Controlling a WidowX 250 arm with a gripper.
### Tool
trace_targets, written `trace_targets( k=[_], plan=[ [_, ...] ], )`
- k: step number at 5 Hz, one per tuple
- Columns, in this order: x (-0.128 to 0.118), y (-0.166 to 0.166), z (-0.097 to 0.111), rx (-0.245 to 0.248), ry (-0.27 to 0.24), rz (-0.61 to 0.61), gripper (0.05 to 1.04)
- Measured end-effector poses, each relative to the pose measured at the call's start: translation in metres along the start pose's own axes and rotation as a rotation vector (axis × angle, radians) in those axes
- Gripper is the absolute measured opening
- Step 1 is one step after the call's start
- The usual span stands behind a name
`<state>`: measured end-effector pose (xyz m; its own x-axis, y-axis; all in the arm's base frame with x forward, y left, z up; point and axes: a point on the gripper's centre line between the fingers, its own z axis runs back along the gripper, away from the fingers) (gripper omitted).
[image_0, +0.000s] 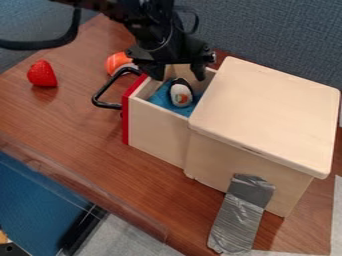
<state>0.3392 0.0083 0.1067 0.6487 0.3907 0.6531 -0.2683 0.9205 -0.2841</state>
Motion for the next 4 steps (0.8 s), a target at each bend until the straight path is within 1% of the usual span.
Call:
trace_targets(
  k=[2,3,4],
  plan=[
    [-0.003,0.004,-0.009,0.018,-0.006,-0.018,1.0],
    [-0.009,0.006,-0.017,0.031,0.018,-0.019,1.0],
    [-0.008,0.006,-0.021,0.038,0.027,-0.025,0.95]
  ],
)
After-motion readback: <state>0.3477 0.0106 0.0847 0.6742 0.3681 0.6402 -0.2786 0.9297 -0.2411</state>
